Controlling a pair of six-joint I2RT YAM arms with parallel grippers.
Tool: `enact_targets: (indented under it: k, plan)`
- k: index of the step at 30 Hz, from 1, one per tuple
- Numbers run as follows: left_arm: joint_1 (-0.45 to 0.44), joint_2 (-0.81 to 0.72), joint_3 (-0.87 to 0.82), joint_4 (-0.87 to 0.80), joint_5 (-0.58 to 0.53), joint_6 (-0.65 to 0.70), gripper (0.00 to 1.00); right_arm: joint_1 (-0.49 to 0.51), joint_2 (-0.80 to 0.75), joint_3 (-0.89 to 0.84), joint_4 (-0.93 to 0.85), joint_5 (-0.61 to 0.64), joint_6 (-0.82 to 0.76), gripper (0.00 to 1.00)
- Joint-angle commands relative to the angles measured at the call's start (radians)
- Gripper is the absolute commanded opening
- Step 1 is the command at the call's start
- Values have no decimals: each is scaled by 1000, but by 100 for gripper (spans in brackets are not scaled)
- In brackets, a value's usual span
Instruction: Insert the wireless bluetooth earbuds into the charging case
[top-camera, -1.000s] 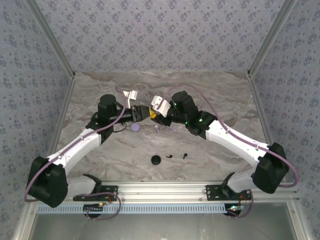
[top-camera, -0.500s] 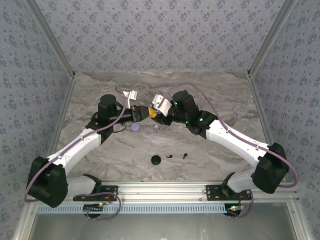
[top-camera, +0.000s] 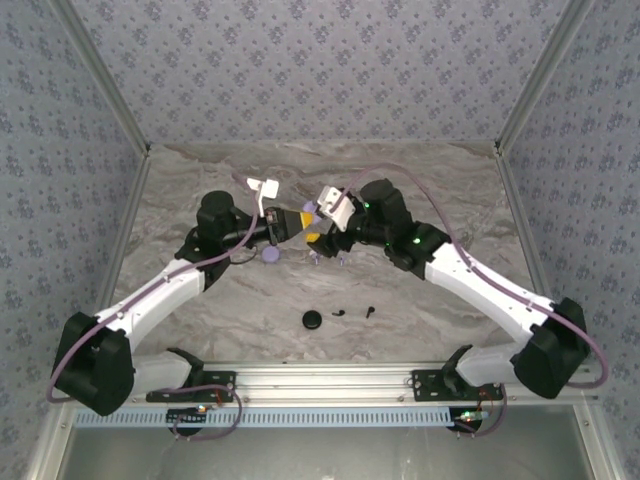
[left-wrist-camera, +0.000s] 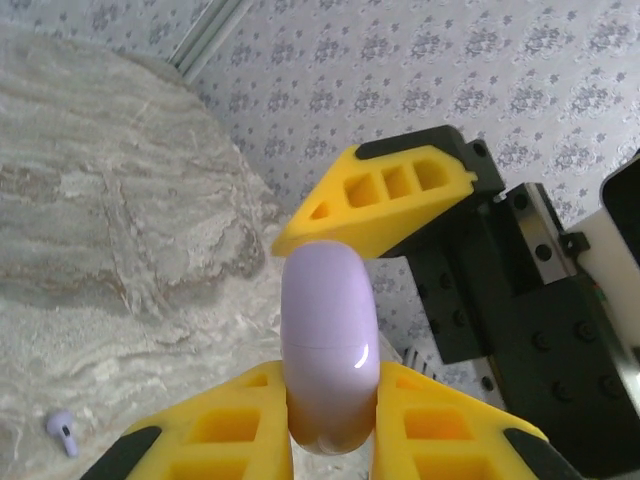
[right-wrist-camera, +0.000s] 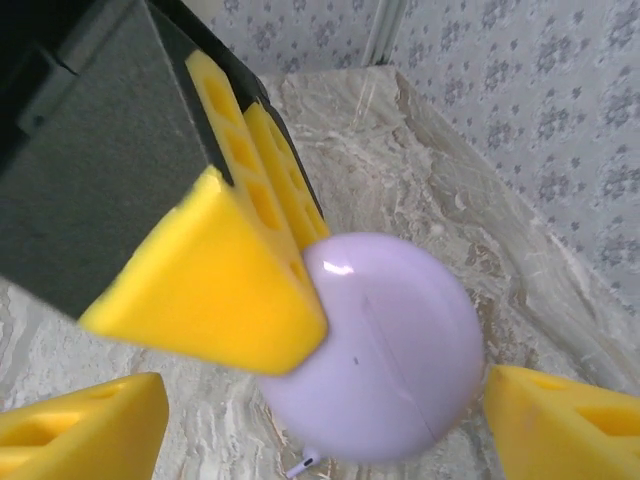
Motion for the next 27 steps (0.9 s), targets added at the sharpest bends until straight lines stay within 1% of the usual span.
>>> enact_targets:
  k: [1,5,8,10,15,18,27]
  plan:
    - [-20,-35,-23,135,-45,110,16,-49,-100,-45,33,-88,72,88]
    - [-44,-53,-40,155,-64,196,14,-135,-195,-130,191,-218,214,92]
    - [-66,-80,-63,177,-68,256,14,-157,-225,-158,265,-237,274,92]
    - [-78,-100,-74,178,-73,294,13,-160,-222,-155,275,-234,285,92]
    - [-84,-137,-82,141,-74,347,12,-162,-174,-118,277,-241,301,86]
    - [-86,-147,-82,122,-75,357,11,-159,-137,-86,262,-255,300,83]
    - [-88,-152,-79,104,-72,369,9,-154,-100,-73,272,-233,300,82]
